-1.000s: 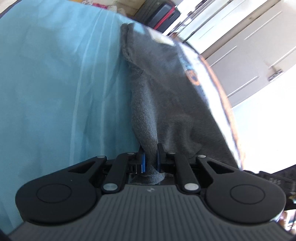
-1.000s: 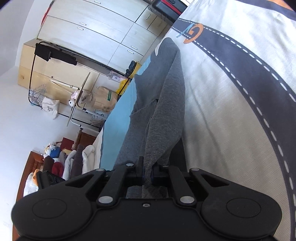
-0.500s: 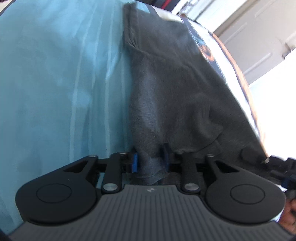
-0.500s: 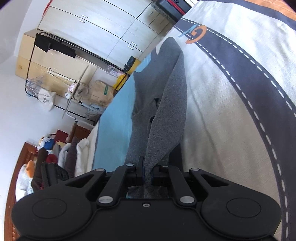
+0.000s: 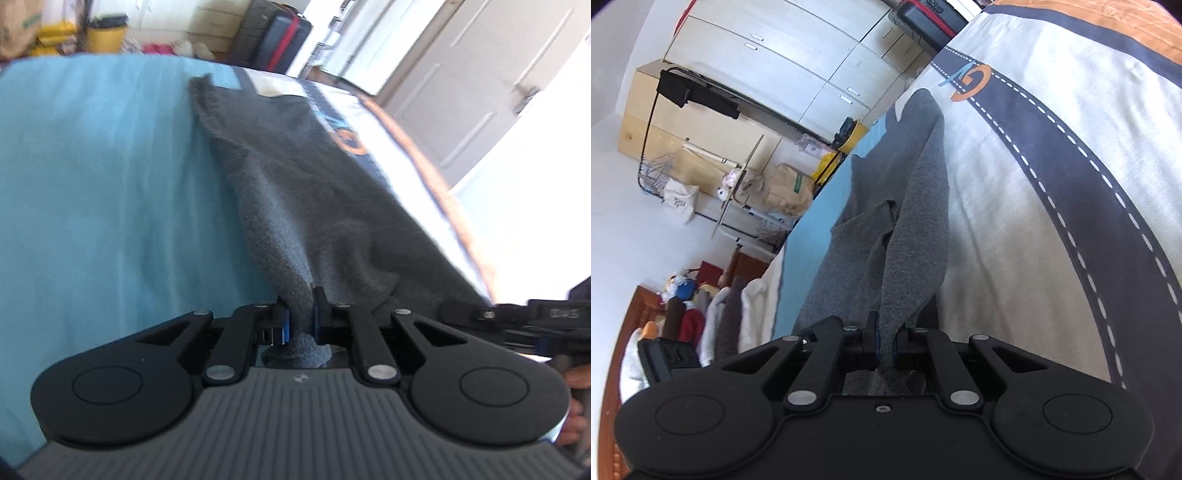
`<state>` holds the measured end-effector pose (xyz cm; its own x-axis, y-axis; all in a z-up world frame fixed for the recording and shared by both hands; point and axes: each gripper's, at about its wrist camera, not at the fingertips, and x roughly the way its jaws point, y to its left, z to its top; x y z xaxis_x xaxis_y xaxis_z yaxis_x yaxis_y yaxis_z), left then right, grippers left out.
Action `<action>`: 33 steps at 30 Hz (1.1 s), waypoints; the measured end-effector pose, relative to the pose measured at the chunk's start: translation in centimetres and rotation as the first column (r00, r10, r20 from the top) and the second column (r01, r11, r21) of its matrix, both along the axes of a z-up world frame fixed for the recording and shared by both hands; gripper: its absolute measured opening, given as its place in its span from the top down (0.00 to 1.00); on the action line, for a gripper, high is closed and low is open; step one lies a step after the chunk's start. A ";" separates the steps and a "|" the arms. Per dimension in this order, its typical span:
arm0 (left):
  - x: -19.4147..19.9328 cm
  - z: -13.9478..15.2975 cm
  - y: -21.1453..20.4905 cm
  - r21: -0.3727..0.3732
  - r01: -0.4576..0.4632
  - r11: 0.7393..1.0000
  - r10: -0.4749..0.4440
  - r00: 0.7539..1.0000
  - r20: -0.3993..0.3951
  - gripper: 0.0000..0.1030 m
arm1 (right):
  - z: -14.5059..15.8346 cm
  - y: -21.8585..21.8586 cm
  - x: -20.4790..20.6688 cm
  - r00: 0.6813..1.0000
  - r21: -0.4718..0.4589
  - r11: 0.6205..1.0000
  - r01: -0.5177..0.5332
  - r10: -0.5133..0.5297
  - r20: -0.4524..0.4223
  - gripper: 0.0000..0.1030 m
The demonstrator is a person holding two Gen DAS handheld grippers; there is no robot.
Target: Fold clothes
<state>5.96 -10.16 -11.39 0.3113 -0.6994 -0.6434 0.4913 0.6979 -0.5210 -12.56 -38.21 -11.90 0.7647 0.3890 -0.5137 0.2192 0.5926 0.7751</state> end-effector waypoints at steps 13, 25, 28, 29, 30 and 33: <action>-7.0 4.4 3.0 -0.026 0.116 0.993 -0.117 0.992 -0.053 0.91 | 4.3 -2.4 -7.3 0.994 0.143 0.989 -0.043 0.028 0.108 0.92; -0.3 1.3 1.5 -0.017 0.132 0.991 -0.132 0.964 -0.230 0.90 | 5.1 -4.3 1.0 0.983 0.061 0.982 -0.179 0.177 0.041 0.91; 2.3 0.5 1.6 -0.039 0.122 0.992 -0.128 0.945 -0.301 0.90 | 4.4 -5.5 4.7 0.978 0.134 0.969 -0.209 0.210 0.003 0.90; 3.3 0.3 1.7 -0.056 0.109 0.992 -0.121 0.935 -0.334 0.90 | 4.2 -5.8 5.8 0.979 0.152 0.968 -0.199 0.203 -0.016 0.90; 4.4 0.1 1.8 -0.076 0.095 0.993 -0.116 0.923 -0.368 0.90 | 3.9 -6.2 6.8 0.981 0.173 0.968 -0.181 0.190 -0.039 0.90; 7.8 -0.6 2.0 -0.092 0.001 0.996 -0.041 0.899 -0.437 0.89 | 3.1 -7.3 9.9 0.985 0.209 0.969 -0.128 0.148 -0.084 0.90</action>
<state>13.73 -8.13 -12.00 -0.0029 -0.7625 -0.6470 0.2132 0.6317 -0.7453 -2.68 -45.51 -8.81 0.6464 0.5907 -0.4829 0.2272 0.4552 0.8609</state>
